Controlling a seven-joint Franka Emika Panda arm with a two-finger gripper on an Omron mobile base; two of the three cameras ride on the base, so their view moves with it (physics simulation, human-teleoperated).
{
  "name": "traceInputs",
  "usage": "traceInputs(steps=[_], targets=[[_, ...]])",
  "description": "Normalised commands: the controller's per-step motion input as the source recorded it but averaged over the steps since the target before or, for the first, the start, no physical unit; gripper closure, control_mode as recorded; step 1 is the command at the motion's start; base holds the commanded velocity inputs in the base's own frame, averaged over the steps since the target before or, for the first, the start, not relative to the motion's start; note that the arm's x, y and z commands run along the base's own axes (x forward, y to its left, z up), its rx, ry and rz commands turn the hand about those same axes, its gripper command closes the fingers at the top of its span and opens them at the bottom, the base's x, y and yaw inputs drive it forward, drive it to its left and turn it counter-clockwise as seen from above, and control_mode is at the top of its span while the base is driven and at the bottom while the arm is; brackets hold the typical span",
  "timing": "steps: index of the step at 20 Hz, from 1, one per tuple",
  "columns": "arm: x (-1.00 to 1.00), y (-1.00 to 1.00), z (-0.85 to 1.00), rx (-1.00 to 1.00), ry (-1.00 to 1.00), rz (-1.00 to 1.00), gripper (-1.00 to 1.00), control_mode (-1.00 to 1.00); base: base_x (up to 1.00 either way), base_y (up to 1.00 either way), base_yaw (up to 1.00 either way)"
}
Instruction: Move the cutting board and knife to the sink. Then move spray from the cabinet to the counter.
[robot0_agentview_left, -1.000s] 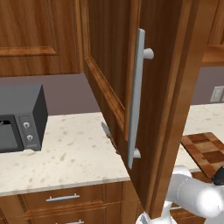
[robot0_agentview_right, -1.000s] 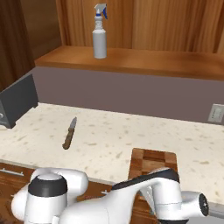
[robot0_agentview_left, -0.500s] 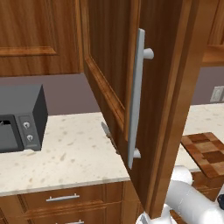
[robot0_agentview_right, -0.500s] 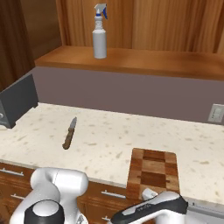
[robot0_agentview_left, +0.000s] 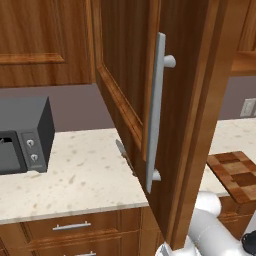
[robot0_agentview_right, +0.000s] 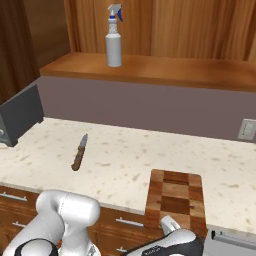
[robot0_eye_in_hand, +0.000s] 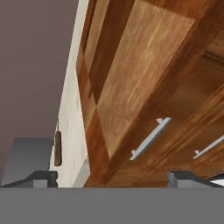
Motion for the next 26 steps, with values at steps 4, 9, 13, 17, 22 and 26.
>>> traceInputs(steps=[4, 9, 13, 17, 22, 26], targets=[[0.02, 0.14, 0.00, 0.04, 0.00, -0.13, -1.00, -1.00, 0.00, 0.00, 0.00], [0.11, 0.04, 0.00, 0.01, 0.00, -0.15, -1.00, -1.00, 0.00, 0.00, 0.00], [0.17, 0.00, 0.00, 0.00, 0.00, -0.15, -1.00, -1.00, 0.00, 0.00, 0.00], [0.04, 0.02, 0.00, 0.00, 0.00, -0.13, -1.00, -1.00, 0.00, 0.00, 0.00], [0.00, 0.01, 0.00, 0.00, 0.00, -0.10, -1.00, -1.00, 0.00, 0.00, 0.00], [0.00, 0.03, 0.00, 0.02, 0.00, -0.08, -1.00, -1.00, 0.00, 0.00, 0.00]])
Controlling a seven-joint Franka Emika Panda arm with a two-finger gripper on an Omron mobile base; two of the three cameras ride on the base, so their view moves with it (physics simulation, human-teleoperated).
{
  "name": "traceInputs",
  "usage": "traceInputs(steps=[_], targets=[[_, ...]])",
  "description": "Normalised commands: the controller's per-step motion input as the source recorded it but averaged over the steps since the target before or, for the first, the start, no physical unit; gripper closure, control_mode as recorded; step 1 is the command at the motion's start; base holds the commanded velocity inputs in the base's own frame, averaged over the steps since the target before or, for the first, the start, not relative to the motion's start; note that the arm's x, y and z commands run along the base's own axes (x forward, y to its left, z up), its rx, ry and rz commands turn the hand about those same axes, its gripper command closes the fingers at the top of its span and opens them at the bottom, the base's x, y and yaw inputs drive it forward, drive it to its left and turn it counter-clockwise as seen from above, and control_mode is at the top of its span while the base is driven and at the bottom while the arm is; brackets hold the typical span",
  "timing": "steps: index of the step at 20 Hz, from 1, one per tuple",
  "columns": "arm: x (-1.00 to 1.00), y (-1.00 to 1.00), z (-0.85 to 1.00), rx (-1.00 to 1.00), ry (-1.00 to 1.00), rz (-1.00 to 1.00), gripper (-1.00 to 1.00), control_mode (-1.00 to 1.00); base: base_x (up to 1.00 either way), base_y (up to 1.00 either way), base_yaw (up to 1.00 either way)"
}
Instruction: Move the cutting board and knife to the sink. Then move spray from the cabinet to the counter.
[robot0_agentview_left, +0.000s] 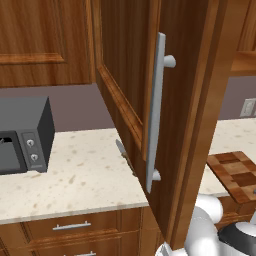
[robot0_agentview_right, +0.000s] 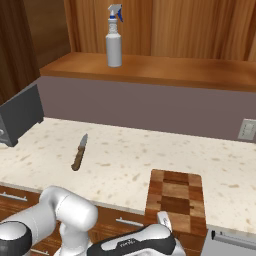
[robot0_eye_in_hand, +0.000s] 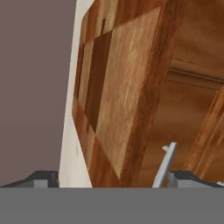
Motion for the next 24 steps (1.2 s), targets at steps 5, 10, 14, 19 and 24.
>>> traceInputs(steps=[5, 10, 14, 19, 24], targets=[[0.00, 0.03, 0.00, 0.04, 0.00, -0.05, -1.00, -1.00, 0.00, 0.00, 0.00], [0.04, 0.03, 0.00, 0.05, -0.01, -0.04, -1.00, -1.00, 0.00, 0.00, 0.00], [0.07, 0.02, 0.00, 0.05, -0.01, -0.04, -1.00, -1.00, 0.00, 0.00, 0.00], [0.04, 0.02, 0.00, 0.04, -0.01, -0.04, -1.00, -1.00, 0.00, 0.00, 0.00], [0.06, 0.00, 0.00, 0.05, -0.01, -0.05, -1.00, -1.00, 0.00, 0.00, 0.00]])
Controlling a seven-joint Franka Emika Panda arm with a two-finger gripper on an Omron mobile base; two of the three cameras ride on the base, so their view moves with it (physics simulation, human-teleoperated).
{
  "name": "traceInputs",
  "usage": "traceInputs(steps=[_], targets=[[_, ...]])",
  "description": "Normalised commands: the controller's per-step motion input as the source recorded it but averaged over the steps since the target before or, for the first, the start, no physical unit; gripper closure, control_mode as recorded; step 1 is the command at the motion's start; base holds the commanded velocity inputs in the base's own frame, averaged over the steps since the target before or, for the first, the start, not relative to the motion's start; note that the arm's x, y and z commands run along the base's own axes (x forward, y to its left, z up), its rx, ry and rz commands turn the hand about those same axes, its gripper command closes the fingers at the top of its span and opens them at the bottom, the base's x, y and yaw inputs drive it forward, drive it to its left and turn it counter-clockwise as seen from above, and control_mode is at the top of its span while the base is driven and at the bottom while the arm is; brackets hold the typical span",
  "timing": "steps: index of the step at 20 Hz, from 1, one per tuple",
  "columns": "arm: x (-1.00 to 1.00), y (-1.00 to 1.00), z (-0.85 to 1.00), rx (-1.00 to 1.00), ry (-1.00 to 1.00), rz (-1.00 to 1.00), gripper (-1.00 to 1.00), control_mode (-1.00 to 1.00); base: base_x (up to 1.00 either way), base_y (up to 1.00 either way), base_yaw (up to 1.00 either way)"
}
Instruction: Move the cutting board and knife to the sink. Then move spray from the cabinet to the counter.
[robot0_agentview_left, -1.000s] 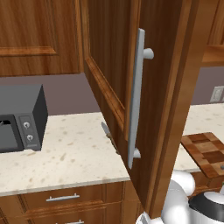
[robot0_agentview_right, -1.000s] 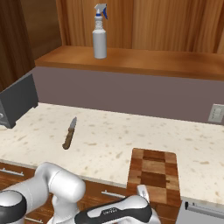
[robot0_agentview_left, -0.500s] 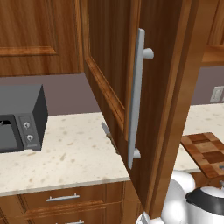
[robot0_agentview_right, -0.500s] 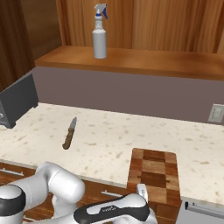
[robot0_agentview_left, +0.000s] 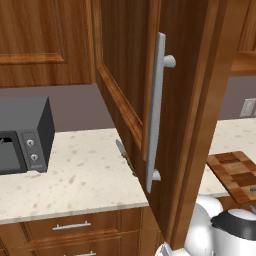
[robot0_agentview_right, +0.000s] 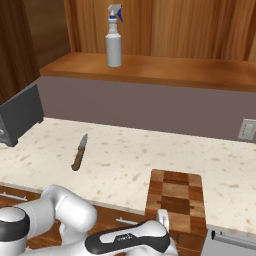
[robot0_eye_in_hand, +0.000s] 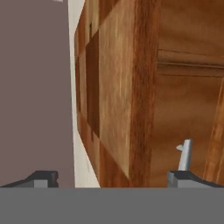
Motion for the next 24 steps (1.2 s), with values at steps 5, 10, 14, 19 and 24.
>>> traceInputs(steps=[5, 10, 14, 19, 24], targets=[[0.10, 0.02, 0.00, 0.05, -0.02, -0.04, -1.00, -1.00, 0.00, 0.00, 0.00], [0.08, 0.03, 0.00, 0.05, -0.04, -0.03, -1.00, -1.00, 0.00, 0.00, 0.00], [0.05, 0.06, 0.00, 0.04, -0.03, -0.03, -1.00, -1.00, 0.00, 0.00, 0.00], [0.04, 0.07, 0.00, 0.03, -0.03, -0.03, -1.00, -1.00, 0.00, 0.00, 0.00], [0.05, 0.06, 0.00, 0.03, -0.01, -0.03, -1.00, -1.00, 0.00, 0.00, 0.00]])
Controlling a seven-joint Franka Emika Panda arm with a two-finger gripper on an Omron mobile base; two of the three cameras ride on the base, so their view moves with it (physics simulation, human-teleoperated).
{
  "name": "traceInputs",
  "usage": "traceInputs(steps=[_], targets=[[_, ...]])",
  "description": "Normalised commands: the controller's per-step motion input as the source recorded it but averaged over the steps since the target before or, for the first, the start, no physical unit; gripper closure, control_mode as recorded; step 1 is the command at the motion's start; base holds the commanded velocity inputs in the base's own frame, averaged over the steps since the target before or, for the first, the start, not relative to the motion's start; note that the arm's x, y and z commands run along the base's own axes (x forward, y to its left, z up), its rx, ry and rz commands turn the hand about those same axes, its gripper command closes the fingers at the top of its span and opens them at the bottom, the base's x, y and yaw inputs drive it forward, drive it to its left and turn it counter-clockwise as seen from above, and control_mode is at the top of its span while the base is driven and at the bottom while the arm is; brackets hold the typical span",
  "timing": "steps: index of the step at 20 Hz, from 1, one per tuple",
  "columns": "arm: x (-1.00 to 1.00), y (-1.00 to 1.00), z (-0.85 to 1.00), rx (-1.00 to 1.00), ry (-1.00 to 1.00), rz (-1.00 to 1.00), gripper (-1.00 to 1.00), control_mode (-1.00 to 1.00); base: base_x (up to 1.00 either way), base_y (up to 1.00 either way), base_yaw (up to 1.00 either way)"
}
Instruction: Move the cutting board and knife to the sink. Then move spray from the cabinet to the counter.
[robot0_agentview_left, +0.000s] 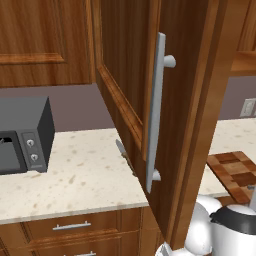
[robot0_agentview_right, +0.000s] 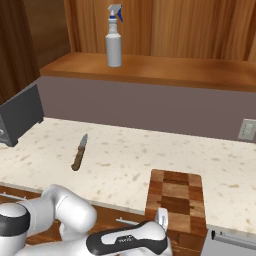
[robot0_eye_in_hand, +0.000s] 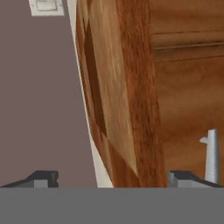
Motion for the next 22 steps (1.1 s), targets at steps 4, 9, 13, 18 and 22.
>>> traceInputs(steps=[4, 9, 13, 18, 22], targets=[[0.02, 0.04, 0.00, 0.03, -0.01, -0.02, 1.00, -1.00, 0.00, 0.00, 0.00], [0.00, 0.00, 0.00, 0.00, 0.00, -0.03, 1.00, -1.00, 0.00, 0.00, 0.00], [-0.05, 0.02, 0.06, 0.00, 0.00, 0.00, 1.00, -1.00, 0.00, 0.00, 0.00], [-0.35, 0.09, 0.39, -0.11, -0.18, 0.00, 1.00, -1.00, 0.00, 0.00, 0.00], [-0.47, 0.01, 0.71, -0.08, -0.35, 0.03, 1.00, -1.00, 0.00, 0.00, 0.00]])
